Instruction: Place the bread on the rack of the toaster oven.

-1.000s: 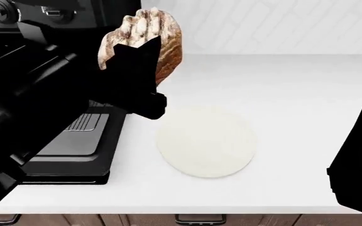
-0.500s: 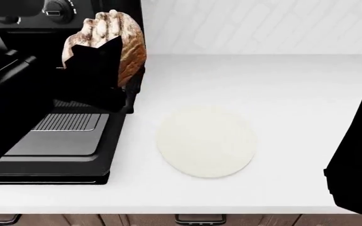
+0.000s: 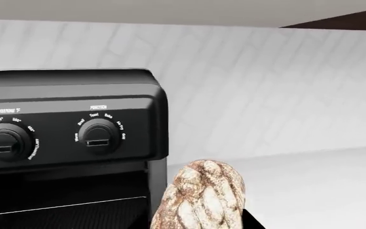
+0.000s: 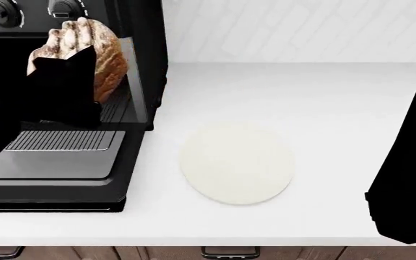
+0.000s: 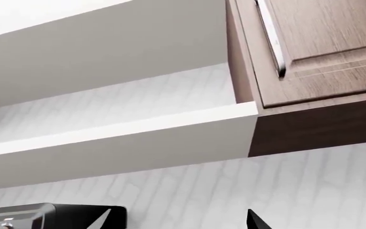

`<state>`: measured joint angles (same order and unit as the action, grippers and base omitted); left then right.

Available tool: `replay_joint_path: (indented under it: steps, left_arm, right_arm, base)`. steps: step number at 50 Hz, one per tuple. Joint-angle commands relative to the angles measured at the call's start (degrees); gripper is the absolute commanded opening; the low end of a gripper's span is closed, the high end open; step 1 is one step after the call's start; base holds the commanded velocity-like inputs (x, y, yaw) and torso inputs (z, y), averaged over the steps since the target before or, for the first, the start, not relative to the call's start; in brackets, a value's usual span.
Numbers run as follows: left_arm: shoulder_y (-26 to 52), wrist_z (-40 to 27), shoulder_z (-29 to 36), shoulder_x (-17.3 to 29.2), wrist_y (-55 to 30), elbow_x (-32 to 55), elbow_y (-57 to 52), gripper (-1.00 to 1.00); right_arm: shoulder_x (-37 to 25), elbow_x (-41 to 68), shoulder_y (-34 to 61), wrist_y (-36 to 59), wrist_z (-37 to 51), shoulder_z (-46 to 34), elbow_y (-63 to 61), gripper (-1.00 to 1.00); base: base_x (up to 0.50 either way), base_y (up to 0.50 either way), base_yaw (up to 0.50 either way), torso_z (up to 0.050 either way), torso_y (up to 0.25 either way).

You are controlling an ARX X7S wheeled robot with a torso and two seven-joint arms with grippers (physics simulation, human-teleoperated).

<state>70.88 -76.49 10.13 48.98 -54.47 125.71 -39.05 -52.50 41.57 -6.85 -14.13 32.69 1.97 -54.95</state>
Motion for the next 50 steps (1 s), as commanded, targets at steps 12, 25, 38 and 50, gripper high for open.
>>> replay_joint_path:
  steps: [12,25,38,50]
  left_arm:
    - [-6.09,3.37,-5.47,5.11,0.07,-4.79,2.41,-1.0]
    - [-16.28,6.12,-11.3,7.37,0.82,-8.43,2.07,-1.0]
    - [-22.07,8.6,-14.17,7.41,0.81,-12.54,3.57,-1.0]
    - [-24.09,11.59,-14.35,6.79,0.03,-17.31,6.72,-1.0]
  right_arm:
    - [0.33,-0.02,3.57,1.5,-0.11,-3.15,0.67,1.0]
    - [0.49,0.17,4.83,1.74,-0.76,-4.43,1.36,1.0]
    - [0.06,0.16,3.53,0.95,-0.72,-3.62,1.34,1.0]
    - [0.49,-0.31,4.04,1.16,-0.55,-4.2,1.78,1.0]
  base:
    - [0.0,0.0,0.0,0.0,0.0]
    - [0.0,0.0,0.0,0.0,0.0]
    - [0.0,0.0,0.0,0.0,0.0]
    - [0.0,0.0,0.0,0.0,0.0]
